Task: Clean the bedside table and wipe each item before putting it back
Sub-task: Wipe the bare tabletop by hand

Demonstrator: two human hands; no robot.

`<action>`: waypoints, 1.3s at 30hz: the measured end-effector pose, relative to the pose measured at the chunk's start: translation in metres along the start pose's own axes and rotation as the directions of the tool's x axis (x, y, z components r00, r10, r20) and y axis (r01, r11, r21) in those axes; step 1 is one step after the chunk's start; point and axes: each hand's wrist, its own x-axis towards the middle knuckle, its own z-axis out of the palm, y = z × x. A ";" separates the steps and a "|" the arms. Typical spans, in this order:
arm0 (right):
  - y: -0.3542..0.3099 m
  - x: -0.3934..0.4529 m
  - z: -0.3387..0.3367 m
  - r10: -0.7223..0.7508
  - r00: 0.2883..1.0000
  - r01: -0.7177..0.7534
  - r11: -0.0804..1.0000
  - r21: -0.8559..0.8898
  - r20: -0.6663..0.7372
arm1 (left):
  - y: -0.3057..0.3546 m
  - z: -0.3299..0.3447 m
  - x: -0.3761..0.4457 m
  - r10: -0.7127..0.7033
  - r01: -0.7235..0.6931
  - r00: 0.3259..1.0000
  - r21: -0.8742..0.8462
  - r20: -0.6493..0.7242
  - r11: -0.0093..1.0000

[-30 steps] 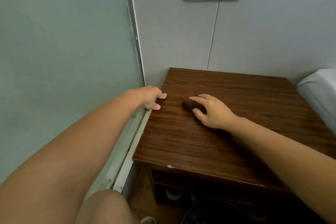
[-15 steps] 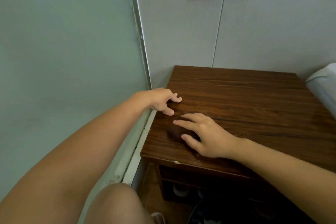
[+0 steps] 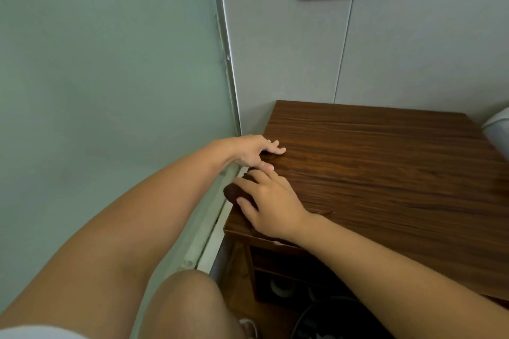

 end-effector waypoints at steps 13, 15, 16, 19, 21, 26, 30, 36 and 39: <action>0.092 -0.096 -0.075 0.086 0.993 -0.099 0.982 0.160 0.085 | 0.005 0.004 0.010 -0.070 0.069 0.997 0.045 0.020 0.997; 0.104 -0.105 -0.074 0.261 0.965 -0.261 0.962 0.080 0.005 | 0.016 0.001 0.009 -0.109 0.107 0.994 0.111 0.014 0.988; 0.097 -0.108 -0.068 0.292 0.956 -0.290 0.956 0.050 -0.029 | 0.025 -0.001 0.008 -0.136 0.132 0.991 0.170 0.013 0.977; 0.055 -0.123 -0.056 0.128 0.992 -0.130 0.986 0.108 0.018 | 0.065 -0.005 0.002 -0.162 0.152 0.987 0.427 -0.015 0.891; 0.042 -0.137 -0.066 -0.002 0.989 -0.027 0.982 0.186 0.150 | 0.097 0.000 -0.001 -0.119 0.129 0.991 0.558 -0.055 0.819; 0.109 -0.161 -0.107 0.245 0.961 -0.260 0.959 0.112 0.131 | 0.145 0.023 -0.004 0.135 -0.106 0.988 0.312 -0.074 0.944; 0.145 -0.169 -0.109 0.567 0.819 -0.570 0.821 -0.015 -0.086 | 0.160 0.039 0.001 0.142 -0.138 0.990 0.216 -0.005 0.967; 0.119 -0.209 -0.129 0.261 0.941 -0.304 0.930 0.204 0.213 | 0.181 0.050 0.011 0.047 -0.071 0.995 0.283 0.090 0.957; 0.160 -0.224 -0.145 0.467 0.879 -0.476 0.872 0.117 0.092 | 0.198 0.047 0.006 0.088 -0.111 0.993 0.341 0.083 0.933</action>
